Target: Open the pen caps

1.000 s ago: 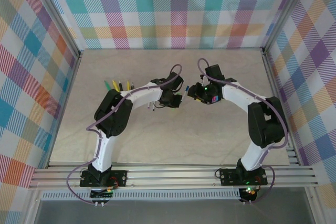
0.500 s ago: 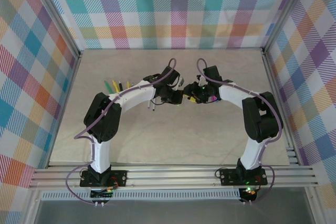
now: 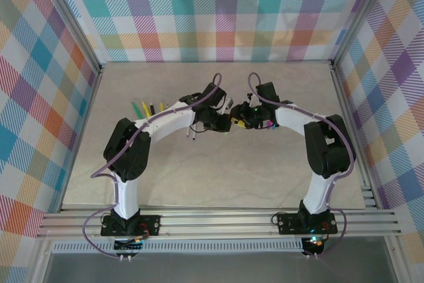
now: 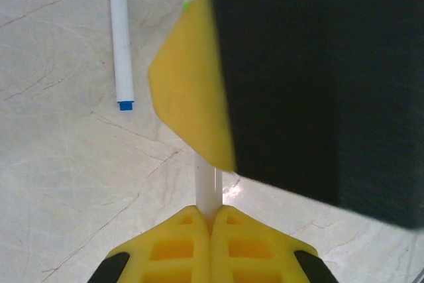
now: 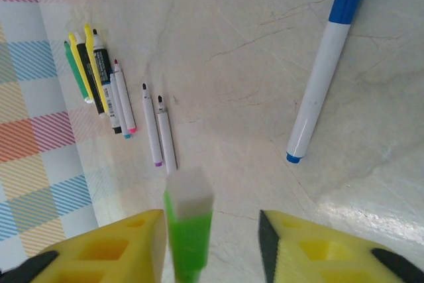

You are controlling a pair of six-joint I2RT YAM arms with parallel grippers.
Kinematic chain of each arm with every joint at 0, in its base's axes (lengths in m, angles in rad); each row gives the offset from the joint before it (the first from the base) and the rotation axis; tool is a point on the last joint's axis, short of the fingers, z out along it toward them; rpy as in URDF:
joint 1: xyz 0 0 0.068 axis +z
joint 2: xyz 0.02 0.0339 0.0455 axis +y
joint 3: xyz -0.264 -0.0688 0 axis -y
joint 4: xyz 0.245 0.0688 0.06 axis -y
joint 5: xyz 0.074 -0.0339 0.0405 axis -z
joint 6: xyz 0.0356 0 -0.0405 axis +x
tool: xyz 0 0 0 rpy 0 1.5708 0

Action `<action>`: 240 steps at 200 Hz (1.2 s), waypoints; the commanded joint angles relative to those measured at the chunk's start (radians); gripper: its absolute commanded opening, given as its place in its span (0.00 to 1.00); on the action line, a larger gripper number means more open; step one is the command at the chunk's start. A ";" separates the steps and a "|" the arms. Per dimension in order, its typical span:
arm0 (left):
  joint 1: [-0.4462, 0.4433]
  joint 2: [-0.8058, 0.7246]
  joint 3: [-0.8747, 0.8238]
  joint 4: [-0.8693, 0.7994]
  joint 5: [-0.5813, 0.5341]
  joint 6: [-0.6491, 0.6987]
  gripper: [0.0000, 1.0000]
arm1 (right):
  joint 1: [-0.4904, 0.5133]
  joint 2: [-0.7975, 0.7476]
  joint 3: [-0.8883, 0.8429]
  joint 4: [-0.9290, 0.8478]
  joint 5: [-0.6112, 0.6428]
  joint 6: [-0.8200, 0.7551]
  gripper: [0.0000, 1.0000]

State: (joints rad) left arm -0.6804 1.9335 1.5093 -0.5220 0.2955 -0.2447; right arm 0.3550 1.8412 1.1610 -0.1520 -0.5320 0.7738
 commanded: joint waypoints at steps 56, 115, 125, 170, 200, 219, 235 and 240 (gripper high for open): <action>-0.011 -0.056 -0.022 -0.029 0.010 0.022 0.00 | 0.006 0.024 0.061 0.004 -0.018 0.008 0.00; -0.023 -0.008 0.010 -0.027 -0.015 0.009 0.25 | 0.024 -0.029 0.031 0.026 -0.034 0.024 0.00; -0.024 0.003 0.018 -0.031 -0.022 0.007 0.25 | 0.028 -0.032 0.032 0.023 -0.036 0.022 0.00; -0.025 0.015 0.030 -0.019 -0.055 -0.008 0.25 | 0.039 -0.037 0.037 0.012 -0.047 0.020 0.00; -0.025 0.034 0.054 -0.031 -0.060 -0.011 0.12 | 0.044 -0.040 0.039 0.008 -0.051 0.018 0.00; -0.025 0.037 0.048 -0.028 -0.031 -0.014 0.00 | 0.044 -0.040 0.049 -0.011 -0.041 0.004 0.00; -0.041 -0.006 -0.022 -0.010 0.035 -0.031 0.00 | 0.035 -0.024 0.102 -0.073 0.008 -0.022 0.00; -0.059 -0.037 -0.067 -0.003 0.049 -0.038 0.00 | 0.024 -0.011 0.139 -0.100 0.026 -0.036 0.00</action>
State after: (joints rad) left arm -0.7033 1.9594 1.5276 -0.5270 0.2657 -0.2691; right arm 0.3931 1.8374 1.2072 -0.1608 -0.5491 0.7830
